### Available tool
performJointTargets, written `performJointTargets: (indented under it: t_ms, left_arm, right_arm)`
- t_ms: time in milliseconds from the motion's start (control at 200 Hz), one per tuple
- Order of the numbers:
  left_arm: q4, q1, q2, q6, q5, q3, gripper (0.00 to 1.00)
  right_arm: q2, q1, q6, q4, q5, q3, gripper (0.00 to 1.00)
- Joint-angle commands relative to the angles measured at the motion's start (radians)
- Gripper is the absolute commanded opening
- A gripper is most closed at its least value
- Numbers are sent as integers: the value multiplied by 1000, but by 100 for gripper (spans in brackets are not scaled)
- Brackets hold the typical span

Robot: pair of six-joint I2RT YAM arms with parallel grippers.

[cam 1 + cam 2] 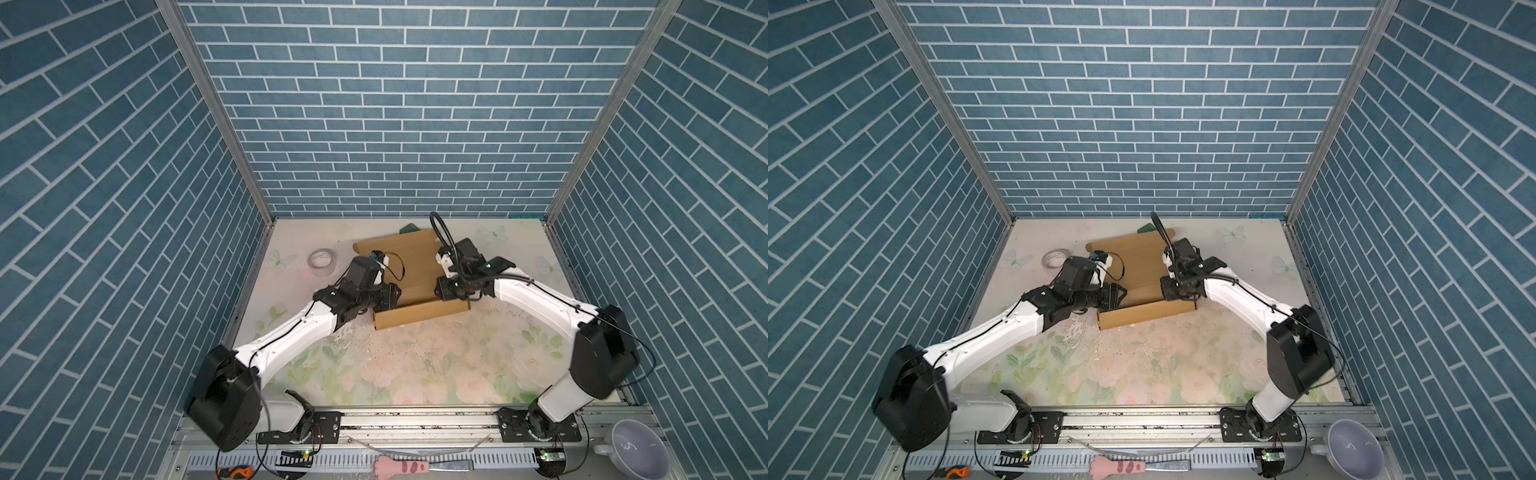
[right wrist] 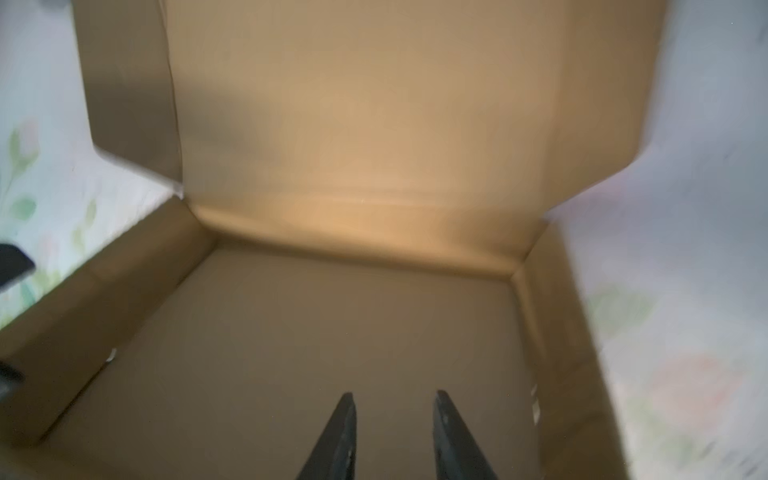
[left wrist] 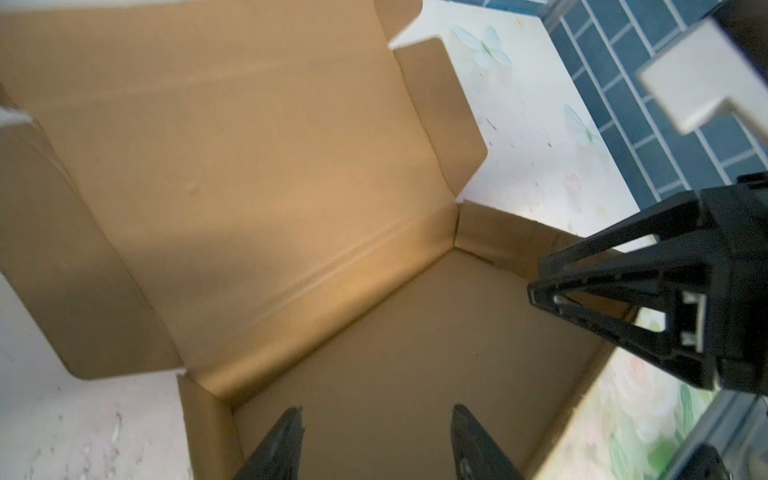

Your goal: Fold the paper box

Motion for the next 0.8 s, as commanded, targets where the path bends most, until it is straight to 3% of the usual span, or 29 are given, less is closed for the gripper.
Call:
performJointTargets:
  t_ms: [0,145,225,330,470,640,795]
  left_arm:
    - [-20,-53,-142,-73,-103,-128,59]
    - [-129,6,-380,-23,-233,-120,67]
    - [-188,129,-418,21,-173,-55,68]
    - [-234,252,-389,78,-73,-2,73]
    - [-289,255,-333,177,5,44,79]
    - [-206,257,-364,250,-20,-34,81]
    - [-61,268,-316,288,-3,-70,77]
  right_arm:
    - [-175,84,88,78,26,-194,35]
    - [-321,1,29,75,5,-179,46]
    - [-333,-101,-21,2,-61,-83,51]
    - [-359,-193,-148,-98,10,6,63]
    - [-380,-239,-247,-172,31,43,74]
    - [-433,-239,-262,-88,15,-76,79]
    - [-357,-239,-326,15,-47,-60,75]
